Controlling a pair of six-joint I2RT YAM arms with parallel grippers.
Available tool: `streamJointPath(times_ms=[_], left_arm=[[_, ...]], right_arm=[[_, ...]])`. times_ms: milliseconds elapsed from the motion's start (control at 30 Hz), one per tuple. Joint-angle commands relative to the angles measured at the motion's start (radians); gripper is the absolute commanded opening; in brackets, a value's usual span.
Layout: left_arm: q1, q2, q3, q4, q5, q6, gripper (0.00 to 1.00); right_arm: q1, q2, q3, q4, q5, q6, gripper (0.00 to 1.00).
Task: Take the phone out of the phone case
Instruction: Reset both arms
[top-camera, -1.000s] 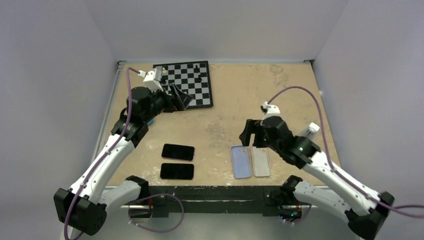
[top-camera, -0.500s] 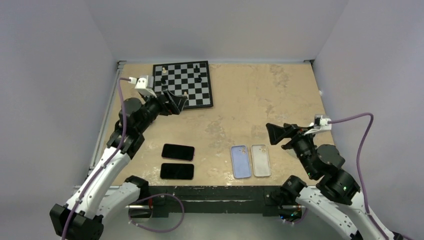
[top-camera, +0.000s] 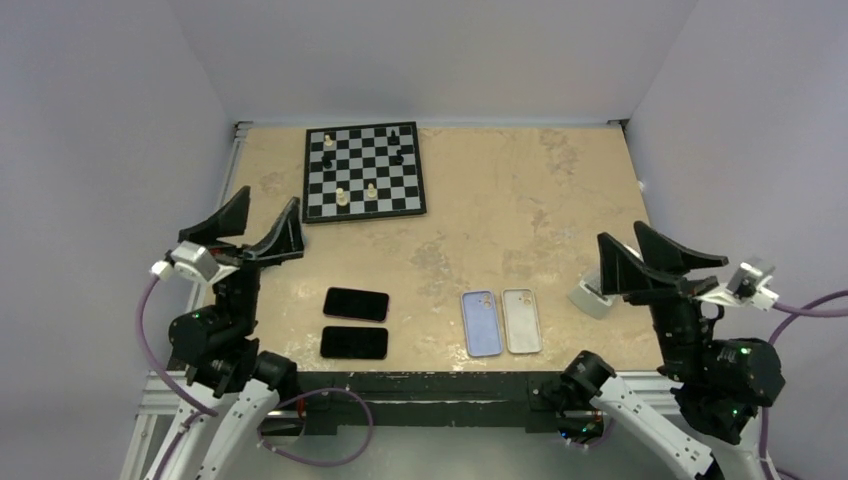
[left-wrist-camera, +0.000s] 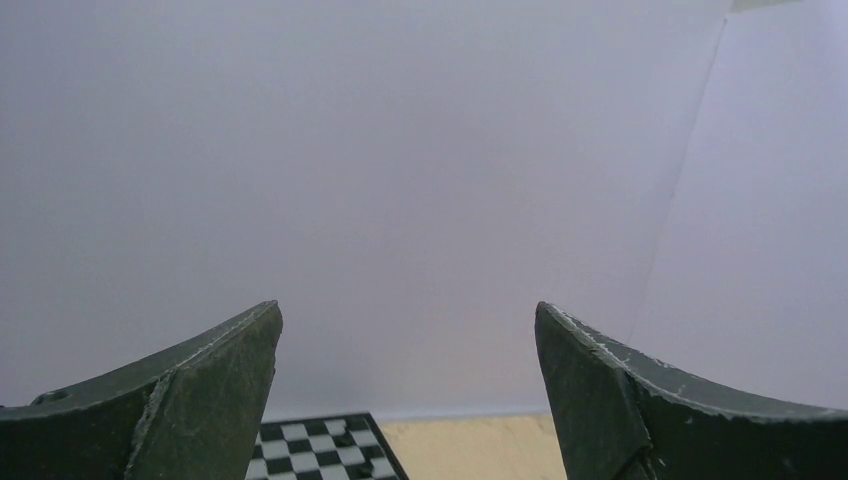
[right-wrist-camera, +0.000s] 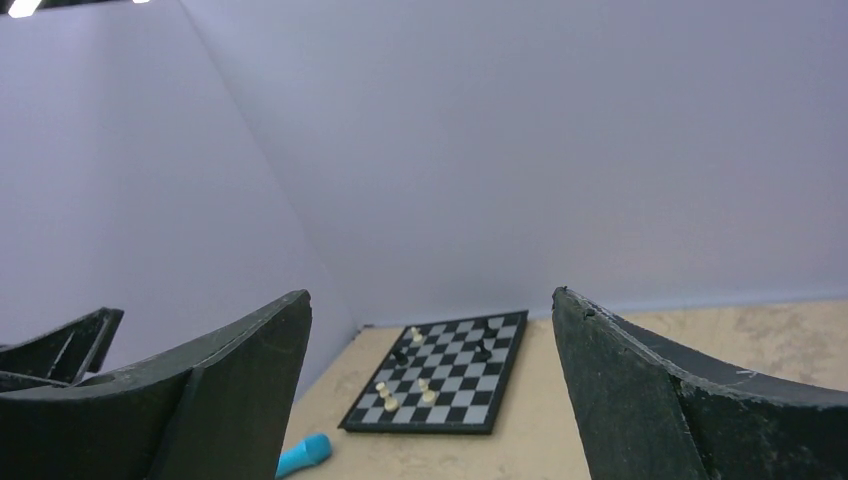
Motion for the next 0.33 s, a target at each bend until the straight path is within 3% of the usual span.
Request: streamJointPath(times_ms=[0, 300], left_arm=[[0.003, -0.079, -0.040, 0.146, -0.122, 0.159, 1.00], [0.003, -0.102, -0.051, 0.166, -0.164, 0.208, 1.00]], right_arm=[[0.004, -0.095, -0.001, 0.120, -0.062, -0.068, 0.94], [0.003, -0.166, -0.068, 0.151, 0.061, -0.042, 0.96]])
